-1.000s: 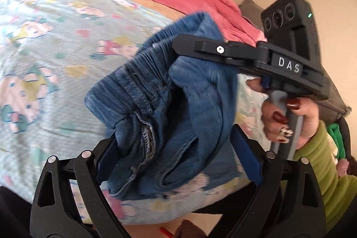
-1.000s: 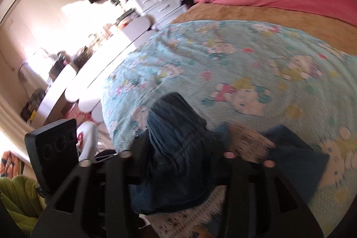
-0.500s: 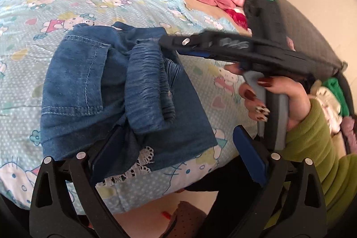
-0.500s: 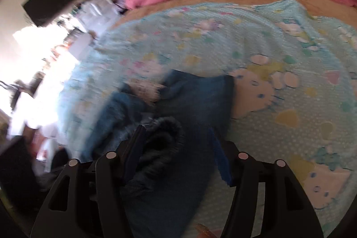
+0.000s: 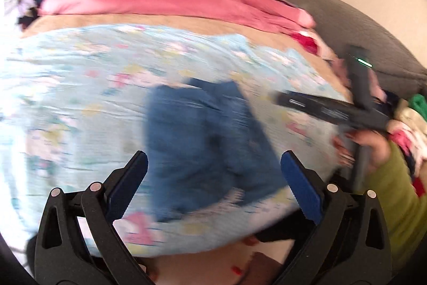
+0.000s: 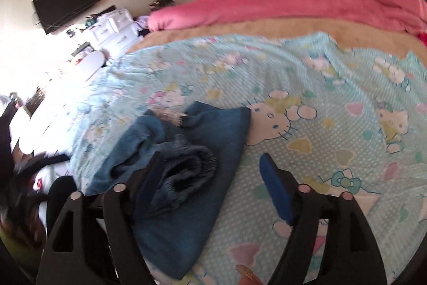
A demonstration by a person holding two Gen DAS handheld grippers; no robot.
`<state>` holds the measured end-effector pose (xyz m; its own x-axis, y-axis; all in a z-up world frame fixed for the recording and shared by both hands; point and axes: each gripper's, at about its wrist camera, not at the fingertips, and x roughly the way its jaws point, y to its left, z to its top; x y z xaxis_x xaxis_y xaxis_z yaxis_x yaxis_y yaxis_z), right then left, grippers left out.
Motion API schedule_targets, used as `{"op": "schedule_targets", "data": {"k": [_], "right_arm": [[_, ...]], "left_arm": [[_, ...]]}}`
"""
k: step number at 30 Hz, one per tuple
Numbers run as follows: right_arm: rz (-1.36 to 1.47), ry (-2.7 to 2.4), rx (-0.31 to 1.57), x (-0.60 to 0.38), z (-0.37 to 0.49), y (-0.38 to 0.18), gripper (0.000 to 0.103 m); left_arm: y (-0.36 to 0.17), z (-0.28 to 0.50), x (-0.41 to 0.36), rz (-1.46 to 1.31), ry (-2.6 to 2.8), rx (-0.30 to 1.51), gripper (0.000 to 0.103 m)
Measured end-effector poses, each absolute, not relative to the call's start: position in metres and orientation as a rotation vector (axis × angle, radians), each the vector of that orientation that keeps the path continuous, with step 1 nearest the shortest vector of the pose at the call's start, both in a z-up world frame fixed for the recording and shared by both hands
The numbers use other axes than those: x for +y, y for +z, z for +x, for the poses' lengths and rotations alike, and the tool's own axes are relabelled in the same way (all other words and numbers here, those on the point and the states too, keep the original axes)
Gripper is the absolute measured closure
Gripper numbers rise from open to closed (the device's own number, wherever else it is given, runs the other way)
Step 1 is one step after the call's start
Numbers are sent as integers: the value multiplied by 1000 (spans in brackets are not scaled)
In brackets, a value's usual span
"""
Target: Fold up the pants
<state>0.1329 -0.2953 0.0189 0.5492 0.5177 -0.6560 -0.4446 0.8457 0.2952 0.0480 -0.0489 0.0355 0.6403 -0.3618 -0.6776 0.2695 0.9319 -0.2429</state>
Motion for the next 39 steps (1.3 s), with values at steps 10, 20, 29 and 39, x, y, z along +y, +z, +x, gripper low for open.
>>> {"op": "schedule_targets", "data": {"k": [10, 20, 29, 39], "right_arm": [[-133, 828, 684, -245, 45, 44, 16], [-477, 1014, 667, -156, 13, 25, 48], [-659, 1031, 745, -130, 49, -13, 98], [-594, 1058, 811, -172, 30, -28, 81]], "left_arm": [[34, 80, 8, -123, -163, 828, 9], [24, 116, 2, -157, -282, 904, 10], [-5, 140, -29, -119, -335, 991, 39], [-34, 140, -43, -85, -308, 998, 28]]}}
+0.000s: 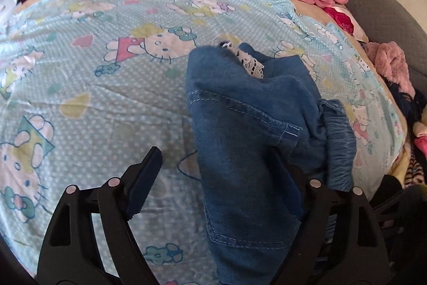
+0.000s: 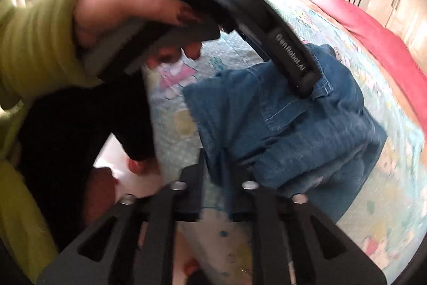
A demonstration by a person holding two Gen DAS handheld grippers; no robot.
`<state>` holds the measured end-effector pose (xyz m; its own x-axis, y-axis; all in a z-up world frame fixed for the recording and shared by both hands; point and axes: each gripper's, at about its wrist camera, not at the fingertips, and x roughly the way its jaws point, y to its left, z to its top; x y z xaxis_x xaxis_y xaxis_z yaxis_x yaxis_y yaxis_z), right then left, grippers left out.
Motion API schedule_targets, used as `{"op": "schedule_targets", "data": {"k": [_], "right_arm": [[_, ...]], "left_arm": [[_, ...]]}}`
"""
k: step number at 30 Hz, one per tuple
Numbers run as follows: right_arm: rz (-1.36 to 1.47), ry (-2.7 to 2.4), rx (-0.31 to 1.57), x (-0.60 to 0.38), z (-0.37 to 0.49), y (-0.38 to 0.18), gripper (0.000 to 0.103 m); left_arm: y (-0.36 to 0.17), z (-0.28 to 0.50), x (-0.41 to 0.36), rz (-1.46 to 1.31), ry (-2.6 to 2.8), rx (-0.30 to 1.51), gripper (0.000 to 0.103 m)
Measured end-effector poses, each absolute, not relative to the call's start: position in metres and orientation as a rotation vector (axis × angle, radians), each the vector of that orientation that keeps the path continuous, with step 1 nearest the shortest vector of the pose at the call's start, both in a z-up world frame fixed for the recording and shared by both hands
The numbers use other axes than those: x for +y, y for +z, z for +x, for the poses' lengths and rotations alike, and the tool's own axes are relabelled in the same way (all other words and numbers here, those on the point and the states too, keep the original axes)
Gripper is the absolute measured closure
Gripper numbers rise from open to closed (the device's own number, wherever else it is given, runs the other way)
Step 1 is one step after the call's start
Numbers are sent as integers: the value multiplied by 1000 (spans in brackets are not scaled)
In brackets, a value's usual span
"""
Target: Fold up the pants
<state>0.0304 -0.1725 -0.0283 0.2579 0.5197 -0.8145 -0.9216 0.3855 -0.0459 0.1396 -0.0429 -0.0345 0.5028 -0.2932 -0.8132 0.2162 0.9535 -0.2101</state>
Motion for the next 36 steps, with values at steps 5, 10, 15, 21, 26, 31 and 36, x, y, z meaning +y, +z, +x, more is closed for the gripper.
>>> {"op": "schedule_targets", "data": {"k": [5, 10, 15, 21, 26, 31, 36], "right_arm": [[-476, 1121, 767, -206, 19, 14, 74], [-287, 984, 677, -242, 70, 69, 70], [-262, 797, 838, -212, 160, 56, 70], [-282, 769, 1117, -167, 214, -7, 97], [-378, 669, 1013, -141, 211, 1, 97], [-400, 614, 1012, -144, 219, -22, 95], [-256, 623, 917, -172, 209, 15, 76]], "left_arm": [[-19, 122, -35, -58, -273, 926, 28], [-7, 95, -33, -69, -309, 882, 39], [-10, 68, -48, -72, -398, 904, 49], [-26, 64, -59, -36, -383, 939, 48], [-27, 66, -58, -40, -375, 935, 48], [-27, 67, -56, -46, -367, 936, 45], [-27, 67, -55, -46, -362, 945, 39]]}}
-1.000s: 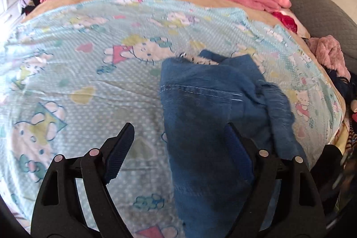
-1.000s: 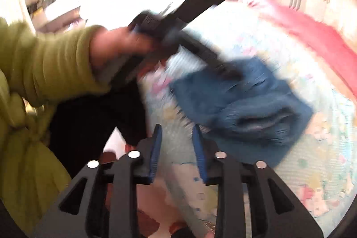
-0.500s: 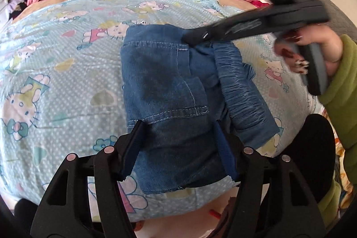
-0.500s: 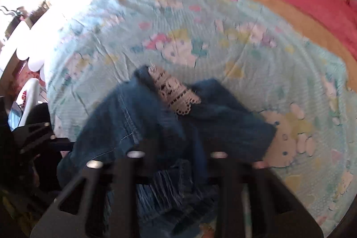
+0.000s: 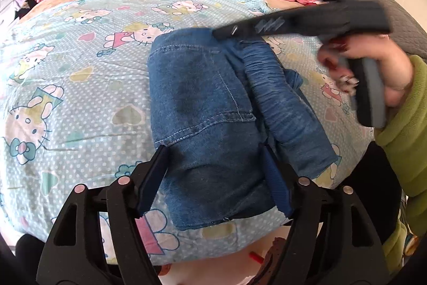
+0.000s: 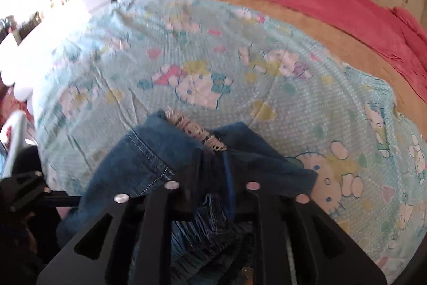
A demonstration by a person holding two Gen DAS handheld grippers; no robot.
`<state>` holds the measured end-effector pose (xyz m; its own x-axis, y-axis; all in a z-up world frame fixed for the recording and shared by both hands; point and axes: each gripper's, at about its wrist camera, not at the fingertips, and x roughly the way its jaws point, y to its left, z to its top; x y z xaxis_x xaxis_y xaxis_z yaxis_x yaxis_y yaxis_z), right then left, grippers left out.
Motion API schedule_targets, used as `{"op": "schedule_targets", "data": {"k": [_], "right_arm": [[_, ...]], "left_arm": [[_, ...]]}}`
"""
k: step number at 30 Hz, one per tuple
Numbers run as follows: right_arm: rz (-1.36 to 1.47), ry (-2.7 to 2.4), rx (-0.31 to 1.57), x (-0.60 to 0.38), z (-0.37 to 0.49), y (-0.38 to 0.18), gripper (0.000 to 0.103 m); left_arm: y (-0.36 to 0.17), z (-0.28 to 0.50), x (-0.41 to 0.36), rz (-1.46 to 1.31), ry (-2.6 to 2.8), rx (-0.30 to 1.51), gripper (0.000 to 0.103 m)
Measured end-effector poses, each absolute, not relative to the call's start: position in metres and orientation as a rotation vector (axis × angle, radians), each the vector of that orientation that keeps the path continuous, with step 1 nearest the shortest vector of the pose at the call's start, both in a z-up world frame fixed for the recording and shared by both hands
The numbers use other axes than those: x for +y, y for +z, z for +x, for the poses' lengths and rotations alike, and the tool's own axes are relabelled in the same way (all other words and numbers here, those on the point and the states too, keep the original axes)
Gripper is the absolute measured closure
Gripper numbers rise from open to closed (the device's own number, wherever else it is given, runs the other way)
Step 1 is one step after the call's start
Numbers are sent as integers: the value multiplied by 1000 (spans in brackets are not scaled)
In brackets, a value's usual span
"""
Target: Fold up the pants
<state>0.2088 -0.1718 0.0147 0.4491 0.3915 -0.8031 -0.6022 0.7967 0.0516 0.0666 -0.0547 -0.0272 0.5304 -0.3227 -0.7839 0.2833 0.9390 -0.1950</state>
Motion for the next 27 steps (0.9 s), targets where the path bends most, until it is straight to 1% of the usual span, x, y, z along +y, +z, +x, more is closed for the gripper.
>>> {"op": "schedule_targets", "data": {"k": [1, 2, 3, 4, 6, 8, 11, 14, 22, 25, 26, 27], "right_arm": [[-239, 616, 895, -179, 204, 22, 69], [-220, 608, 870, -187, 199, 31, 66], [-194, 607, 850, -197, 193, 39, 59], [-169, 606, 832, -206, 187, 45, 49], [-129, 589, 810, -227, 173, 52, 43], [-92, 563, 816, -245, 164, 51, 43], [-23, 521, 863, -269, 154, 38, 43], [29, 483, 917, -286, 149, 17, 43], [155, 531, 1051, -284, 160, -26, 43], [206, 576, 1071, -282, 166, -38, 43], [216, 588, 1074, -280, 167, -41, 43], [221, 610, 1075, -276, 168, -44, 45]], "left_arm": [[-26, 66, -55, -45, -361, 946, 38], [-24, 63, -55, -44, -367, 947, 38], [-22, 61, -54, -46, -369, 943, 37], [-18, 59, -52, -53, -372, 934, 35], [-10, 55, -48, -61, -373, 909, 23], [-1, 55, -39, -74, -354, 878, 22], [5, 64, -25, -107, -315, 849, 16], [3, 82, -19, -122, -280, 860, 16], [-20, 120, -21, -201, -301, 941, 16], [-35, 128, -28, -226, -309, 981, 16], [-40, 130, -31, -244, -321, 991, 18], [-43, 132, -34, -245, -327, 990, 27]]}}
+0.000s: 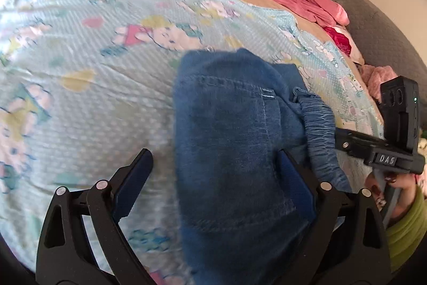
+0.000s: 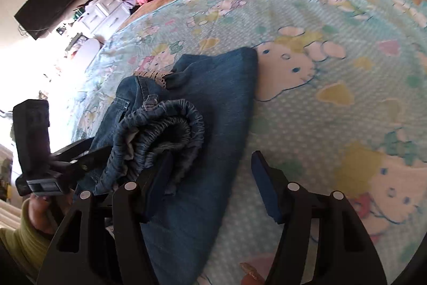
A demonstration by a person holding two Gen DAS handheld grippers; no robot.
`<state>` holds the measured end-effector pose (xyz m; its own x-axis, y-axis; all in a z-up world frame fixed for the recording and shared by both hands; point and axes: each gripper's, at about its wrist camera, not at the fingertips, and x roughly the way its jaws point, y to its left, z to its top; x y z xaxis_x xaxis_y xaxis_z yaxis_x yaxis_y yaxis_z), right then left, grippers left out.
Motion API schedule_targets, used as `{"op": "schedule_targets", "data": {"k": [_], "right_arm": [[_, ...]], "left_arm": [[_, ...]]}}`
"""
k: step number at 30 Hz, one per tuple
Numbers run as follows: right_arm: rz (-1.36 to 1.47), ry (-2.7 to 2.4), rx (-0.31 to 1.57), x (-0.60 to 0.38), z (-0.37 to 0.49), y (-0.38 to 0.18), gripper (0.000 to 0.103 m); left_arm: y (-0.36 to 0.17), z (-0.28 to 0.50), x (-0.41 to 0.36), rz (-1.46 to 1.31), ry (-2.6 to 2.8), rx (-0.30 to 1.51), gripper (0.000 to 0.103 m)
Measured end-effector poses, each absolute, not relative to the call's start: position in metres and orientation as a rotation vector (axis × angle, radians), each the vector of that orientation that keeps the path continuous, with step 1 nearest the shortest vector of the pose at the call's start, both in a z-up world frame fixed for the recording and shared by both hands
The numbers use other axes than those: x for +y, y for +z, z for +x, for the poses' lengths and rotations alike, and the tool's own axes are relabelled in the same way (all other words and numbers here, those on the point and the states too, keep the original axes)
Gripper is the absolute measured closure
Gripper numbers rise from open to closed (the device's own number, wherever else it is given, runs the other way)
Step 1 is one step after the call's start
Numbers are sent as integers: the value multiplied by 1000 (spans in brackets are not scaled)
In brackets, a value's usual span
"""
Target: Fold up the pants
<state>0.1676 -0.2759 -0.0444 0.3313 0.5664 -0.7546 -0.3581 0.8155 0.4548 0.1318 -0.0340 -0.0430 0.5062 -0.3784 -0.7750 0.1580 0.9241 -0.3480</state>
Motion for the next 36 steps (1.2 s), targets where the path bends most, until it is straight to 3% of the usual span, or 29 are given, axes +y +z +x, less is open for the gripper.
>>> {"op": "schedule_targets", "data": {"k": [1, 2, 3, 5, 8, 18, 25, 28, 29, 30, 33, 36], "right_arm": [[223, 635, 1073, -271, 167, -46, 55], [229, 647, 1070, -270, 168, -46, 65], [245, 667, 1061, -266, 167, -44, 90], [220, 664, 1022, -262, 163, -35, 92], [168, 675, 941, -253, 156, -13, 92], [107, 634, 806, -236, 204, 32, 93], [77, 559, 855, -229, 231, 10, 92], [22, 462, 930, -231, 238, -13, 86], [12, 436, 950, -233, 240, -20, 85], [9, 407, 973, -238, 242, -27, 79], [31, 352, 991, -252, 242, -37, 60], [30, 339, 988, -256, 240, -37, 57]], "left_arm": [[-44, 132, -37, -239, -330, 982, 38], [-44, 133, -39, -260, -362, 973, 61], [-43, 133, -40, -273, -363, 973, 63], [-38, 135, -43, -257, -358, 967, 72], [-25, 139, -42, -240, -361, 943, 76], [14, 177, -42, -121, -288, 827, 76], [-5, 205, -42, -103, -247, 871, 75], [-23, 212, -41, -98, -217, 911, 68], [-29, 213, -39, -103, -208, 922, 60], [-33, 212, -38, -107, -200, 927, 52], [-38, 211, -32, -123, -188, 929, 41], [-39, 211, -28, -135, -183, 933, 37]]}}
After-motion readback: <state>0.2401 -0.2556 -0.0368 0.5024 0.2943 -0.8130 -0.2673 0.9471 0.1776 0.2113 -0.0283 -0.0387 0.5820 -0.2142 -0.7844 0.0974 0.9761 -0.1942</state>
